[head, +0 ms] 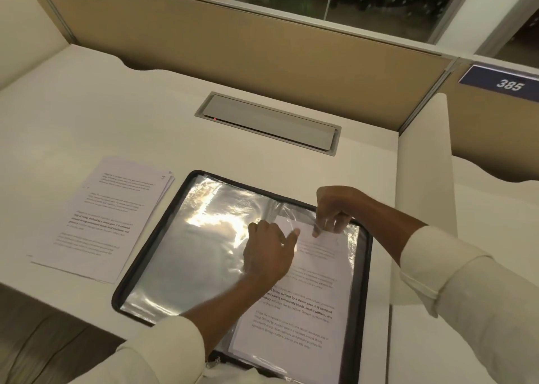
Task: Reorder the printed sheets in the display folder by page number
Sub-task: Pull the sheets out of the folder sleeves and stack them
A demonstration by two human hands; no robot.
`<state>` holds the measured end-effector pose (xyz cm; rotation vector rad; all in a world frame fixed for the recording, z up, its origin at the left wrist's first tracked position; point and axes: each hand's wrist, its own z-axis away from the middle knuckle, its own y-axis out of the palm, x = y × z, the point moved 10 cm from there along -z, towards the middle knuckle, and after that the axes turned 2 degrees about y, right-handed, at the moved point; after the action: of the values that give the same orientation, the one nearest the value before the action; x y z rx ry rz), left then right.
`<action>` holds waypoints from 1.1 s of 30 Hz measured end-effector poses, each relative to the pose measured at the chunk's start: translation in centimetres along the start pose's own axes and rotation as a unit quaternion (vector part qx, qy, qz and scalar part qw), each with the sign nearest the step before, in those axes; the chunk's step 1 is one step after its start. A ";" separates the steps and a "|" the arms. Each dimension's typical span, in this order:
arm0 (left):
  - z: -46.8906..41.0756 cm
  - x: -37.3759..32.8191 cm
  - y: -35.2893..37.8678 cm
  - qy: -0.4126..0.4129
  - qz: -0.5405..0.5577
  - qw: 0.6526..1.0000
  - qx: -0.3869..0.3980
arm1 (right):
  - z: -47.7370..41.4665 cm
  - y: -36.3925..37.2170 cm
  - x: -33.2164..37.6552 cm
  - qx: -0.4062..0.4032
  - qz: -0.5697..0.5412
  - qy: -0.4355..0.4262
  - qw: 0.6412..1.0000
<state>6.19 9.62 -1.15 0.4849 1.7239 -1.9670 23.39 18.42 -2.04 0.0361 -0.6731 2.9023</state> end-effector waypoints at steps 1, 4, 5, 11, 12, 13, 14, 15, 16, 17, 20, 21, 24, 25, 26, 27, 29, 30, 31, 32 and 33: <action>0.6 0.3 0.2 0.036 -0.021 0.999 -0.007 | -0.2 0.1 -0.2 -0.001 0.009 0.003 1.000; 2.5 1.4 1.6 0.104 -0.044 0.993 0.017 | -0.6 -0.6 -0.4 -0.039 0.038 0.001 0.998; 3.2 1.8 2.2 0.116 -0.053 0.991 0.040 | -0.6 -1.0 -0.4 -0.055 0.046 -0.004 0.997; 7.3 1.8 4.3 0.214 -0.113 0.963 0.120 | -0.2 -6.7 -2.4 -0.184 -0.042 -0.042 0.981; 7.7 1.7 4.5 0.225 -0.125 0.958 0.124 | -0.3 -7.6 -2.8 -0.211 -0.027 -0.043 0.976; 8.2 1.8 4.6 0.232 -0.135 0.955 0.124 | -0.4 -8.5 -3.2 -0.234 -0.015 -0.041 0.971; 8.5 1.8 4.7 0.236 -0.141 0.954 0.122 | -0.5 -9.2 -3.6 -0.255 -0.002 -0.036 0.966; 8.8 1.8 4.7 0.239 -0.146 0.953 0.117 | -0.6 -10.0 -4.0 -0.278 0.010 -0.029 0.960; 9.0 1.9 4.9 0.243 -0.151 0.951 0.115 | -0.4 -10.9 -4.3 -0.302 0.018 -0.023 0.953; 9.1 2.0 5.1 0.245 -0.155 0.950 0.112 | 0.0 -11.8 -4.6 -0.330 0.018 -0.019 0.943; 9.0 2.3 5.4 0.244 -0.161 0.949 0.116 | 2.2 -14.9 -5.5 -0.442 -0.025 -0.024 0.896; 9.0 2.3 5.4 0.244 -0.163 0.948 0.119 | 3.3 -15.8 -5.7 -0.482 -0.038 -0.031 0.875; 9.1 2.2 5.5 0.243 -0.169 0.947 0.125 | 6.6 -18.3 -5.6 -0.579 -0.057 -0.056 0.812; 9.1 2.2 5.5 0.243 -0.166 0.947 0.125 | 7.9 -19.1 -5.4 -0.603 -0.061 -0.067 0.793; 9.1 2.2 5.4 0.243 -0.164 0.948 0.125 | 9.2 -19.8 -5.2 -0.627 -0.060 -0.085 0.772; 9.1 2.2 5.4 0.243 -0.161 0.948 0.125 | 10.6 -20.5 -4.8 -0.650 -0.055 -0.107 0.751; 9.0 2.3 5.5 0.239 -0.157 0.949 0.135 | 13.5 -21.3 -3.8 -0.689 -0.032 -0.152 0.708; 8.9 2.3 5.6 0.235 -0.157 0.948 0.143 | 15.0 -21.5 -3.2 -0.706 -0.020 -0.173 0.686; 8.8 2.4 5.6 0.232 -0.154 0.949 0.149 | 16.6 -21.5 -2.5 -0.720 -0.009 -0.194 0.666; 8.6 2.4 5.5 0.230 -0.147 0.950 0.152 | 18.2 -21.3 -1.7 -0.732 -0.001 -0.216 0.646; 8.3 2.4 5.1 0.230 -0.136 0.952 0.150 | 19.9 -20.9 -1.0 -0.741 0.002 -0.240 0.627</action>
<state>7.51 0.62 -5.49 0.9162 1.8396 -2.4850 27.53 28.04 24.90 0.5646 -2.7582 1.3749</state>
